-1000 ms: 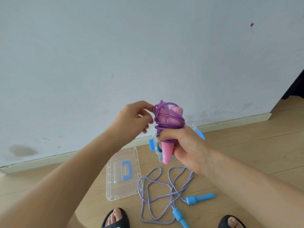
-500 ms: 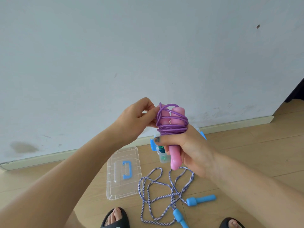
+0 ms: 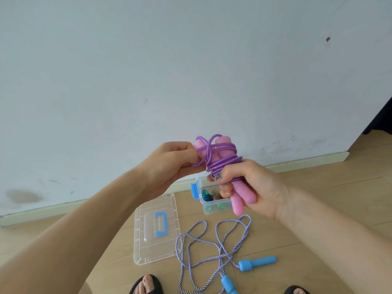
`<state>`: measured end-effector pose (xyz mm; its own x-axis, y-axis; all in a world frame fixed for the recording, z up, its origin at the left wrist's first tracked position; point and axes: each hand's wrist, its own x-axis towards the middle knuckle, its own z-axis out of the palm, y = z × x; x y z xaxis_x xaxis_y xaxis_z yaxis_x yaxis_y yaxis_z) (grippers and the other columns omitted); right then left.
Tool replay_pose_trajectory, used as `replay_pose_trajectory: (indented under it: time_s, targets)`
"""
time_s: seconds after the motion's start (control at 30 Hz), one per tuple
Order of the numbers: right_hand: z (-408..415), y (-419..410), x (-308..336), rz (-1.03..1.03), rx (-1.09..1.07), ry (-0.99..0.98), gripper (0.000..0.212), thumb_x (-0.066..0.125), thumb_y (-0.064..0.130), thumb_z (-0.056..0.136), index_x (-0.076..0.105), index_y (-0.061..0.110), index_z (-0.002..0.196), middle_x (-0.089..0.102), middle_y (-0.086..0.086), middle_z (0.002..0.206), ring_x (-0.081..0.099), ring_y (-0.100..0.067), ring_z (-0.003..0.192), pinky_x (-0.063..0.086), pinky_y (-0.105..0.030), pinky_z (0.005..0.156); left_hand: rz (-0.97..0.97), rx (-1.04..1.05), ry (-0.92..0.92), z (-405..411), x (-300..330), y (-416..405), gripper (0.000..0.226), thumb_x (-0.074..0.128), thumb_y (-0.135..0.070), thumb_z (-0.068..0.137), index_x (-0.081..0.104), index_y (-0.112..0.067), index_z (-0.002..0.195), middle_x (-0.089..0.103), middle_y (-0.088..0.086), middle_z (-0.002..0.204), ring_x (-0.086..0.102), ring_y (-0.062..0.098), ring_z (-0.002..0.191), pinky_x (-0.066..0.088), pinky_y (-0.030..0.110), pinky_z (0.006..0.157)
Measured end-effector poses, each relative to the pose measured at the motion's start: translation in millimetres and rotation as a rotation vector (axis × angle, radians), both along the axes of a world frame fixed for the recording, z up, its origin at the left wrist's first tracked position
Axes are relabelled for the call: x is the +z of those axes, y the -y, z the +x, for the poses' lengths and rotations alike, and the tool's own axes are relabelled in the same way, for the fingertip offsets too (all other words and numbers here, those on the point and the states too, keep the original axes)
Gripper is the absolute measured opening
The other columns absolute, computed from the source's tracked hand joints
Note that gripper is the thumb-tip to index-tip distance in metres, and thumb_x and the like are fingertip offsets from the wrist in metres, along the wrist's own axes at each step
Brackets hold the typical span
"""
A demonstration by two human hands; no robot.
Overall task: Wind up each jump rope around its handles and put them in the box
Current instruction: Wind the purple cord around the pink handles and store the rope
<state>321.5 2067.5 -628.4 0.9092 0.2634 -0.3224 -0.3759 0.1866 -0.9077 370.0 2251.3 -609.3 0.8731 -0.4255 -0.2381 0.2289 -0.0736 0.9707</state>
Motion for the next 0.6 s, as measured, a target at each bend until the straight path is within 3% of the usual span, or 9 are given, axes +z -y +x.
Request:
replay_pose_trajectory:
  time_s: [0.1,0.17,0.23,0.33,0.47,0.6]
  targets:
    - [2.7,3.0,-7.4,-0.258,-0.086,0.044,0.032,0.075,0.003,0.068,0.060,0.001,0.096,0.062,-0.013,0.066,0.058,-0.022,0.057,0.050,-0.033,0.064,0.154,0.138,0.034,2.1,-9.4,2.9,0.019,0.056,0.006,0.085,0.050,-0.006,0.072,0.059,0.014,0.081,0.074,0.021,0.082,0.052,0.043,0.100]
    - [1.8,2.6,-13.2,-0.428,-0.155,0.028,0.050,0.079,0.009,0.070,0.053,0.015,0.112,0.070,-0.008,0.073,0.065,-0.018,0.061,0.054,-0.030,0.062,0.184,0.223,0.038,3.9,-14.6,4.7,0.024,0.059,0.005,0.082,0.046,-0.009,0.068,0.057,0.011,0.075,0.075,0.024,0.084,0.050,0.046,0.102]
    - [-2.2,-4.6,-19.0,-0.599,-0.141,0.067,0.056,0.082,0.017,0.067,0.049,0.023,0.111,0.069,-0.001,0.077,0.063,-0.015,0.064,0.051,-0.029,0.060,0.195,0.270,0.024,5.0,-20.9,6.7,0.031,0.060,0.005,0.082,0.041,-0.013,0.065,0.058,0.006,0.065,0.076,0.025,0.083,0.050,0.046,0.101]
    - [-0.9,-13.4,-32.7,-0.804,-0.165,0.136,0.057,0.083,0.017,0.062,0.046,0.021,0.106,0.061,0.002,0.084,0.059,-0.017,0.067,0.048,-0.032,0.057,0.209,0.281,0.028,6.6,-28.8,11.5,0.031,0.059,0.008,0.084,0.042,-0.011,0.067,0.064,0.006,0.064,0.075,0.026,0.077,0.055,0.046,0.095]
    - [9.6,-14.2,-32.9,-0.497,-0.190,0.038,0.033,0.070,-0.002,0.065,0.048,0.014,0.083,0.046,-0.003,0.064,0.041,-0.018,0.049,0.030,-0.019,0.040,0.090,0.291,0.025,11.5,-28.2,13.6,0.027,0.054,0.014,0.083,0.046,-0.008,0.071,0.067,0.014,0.081,0.074,0.028,0.080,0.057,0.041,0.093]
    - [19.4,-11.3,-32.0,-0.148,-0.120,-0.096,0.045,0.059,-0.016,0.073,0.040,0.019,0.052,0.030,-0.001,0.049,0.029,-0.014,0.043,0.028,-0.021,0.041,0.025,0.309,0.044,19.0,-26.2,21.4,0.023,0.048,0.018,0.082,0.053,-0.004,0.080,0.063,0.019,0.087,0.069,0.025,0.077,0.057,0.036,0.091]
